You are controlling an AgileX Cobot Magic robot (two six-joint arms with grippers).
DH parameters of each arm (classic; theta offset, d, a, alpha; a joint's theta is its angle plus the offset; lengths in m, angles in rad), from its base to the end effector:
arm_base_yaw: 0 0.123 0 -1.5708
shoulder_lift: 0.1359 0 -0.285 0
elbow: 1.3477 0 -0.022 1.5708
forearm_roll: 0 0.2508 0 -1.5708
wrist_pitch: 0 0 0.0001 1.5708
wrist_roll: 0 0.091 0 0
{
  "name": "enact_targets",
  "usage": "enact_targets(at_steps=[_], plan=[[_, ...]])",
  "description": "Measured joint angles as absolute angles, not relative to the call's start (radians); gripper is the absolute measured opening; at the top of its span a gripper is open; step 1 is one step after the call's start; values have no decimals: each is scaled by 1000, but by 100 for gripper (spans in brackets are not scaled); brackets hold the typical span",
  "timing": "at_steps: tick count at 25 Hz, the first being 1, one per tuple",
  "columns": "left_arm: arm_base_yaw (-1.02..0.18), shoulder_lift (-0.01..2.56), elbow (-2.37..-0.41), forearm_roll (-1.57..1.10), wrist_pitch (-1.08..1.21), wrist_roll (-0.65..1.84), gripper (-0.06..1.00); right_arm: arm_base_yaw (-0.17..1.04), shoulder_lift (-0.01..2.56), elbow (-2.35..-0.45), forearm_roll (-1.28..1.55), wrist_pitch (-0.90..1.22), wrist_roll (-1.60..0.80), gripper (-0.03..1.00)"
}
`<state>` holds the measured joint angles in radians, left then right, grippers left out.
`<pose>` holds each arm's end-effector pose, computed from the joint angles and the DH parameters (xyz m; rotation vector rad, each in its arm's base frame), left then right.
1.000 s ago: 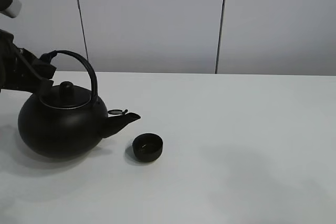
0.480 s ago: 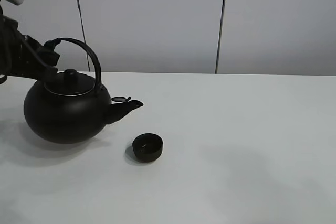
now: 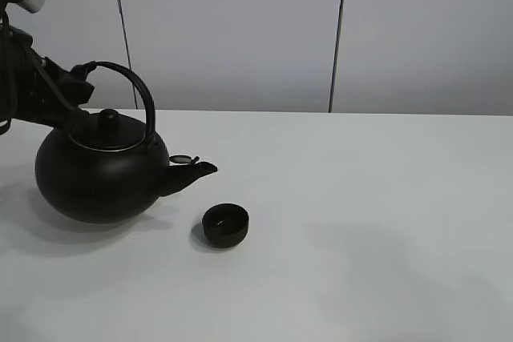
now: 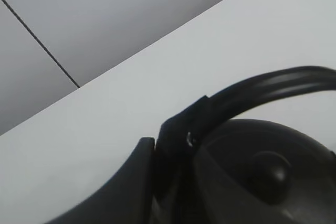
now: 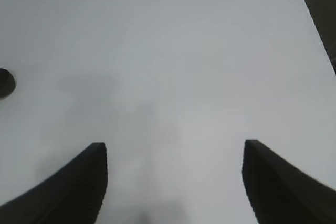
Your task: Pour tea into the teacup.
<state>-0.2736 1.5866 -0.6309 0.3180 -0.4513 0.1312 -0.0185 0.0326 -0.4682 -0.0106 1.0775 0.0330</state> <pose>0.2889 -0.0939 0.1892 0.7618 1.8533 -0.0441 0.0026 -0.0009 0.2671 0.0549 2.1247 -0.0043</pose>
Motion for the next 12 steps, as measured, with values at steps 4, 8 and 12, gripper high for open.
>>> enact_targets(at_steps=[4,8,12], plan=[[-274,1587,-631,328,-451,138,12,-18,33,-468,-11,1078,33,50],[-274,1587,-631,344,-451,160,12,-18,33,-468,-11,1078,33,50],[-274,1587,-631,355,-451,182,12,-18,33,-468,-11,1078,33,50]])
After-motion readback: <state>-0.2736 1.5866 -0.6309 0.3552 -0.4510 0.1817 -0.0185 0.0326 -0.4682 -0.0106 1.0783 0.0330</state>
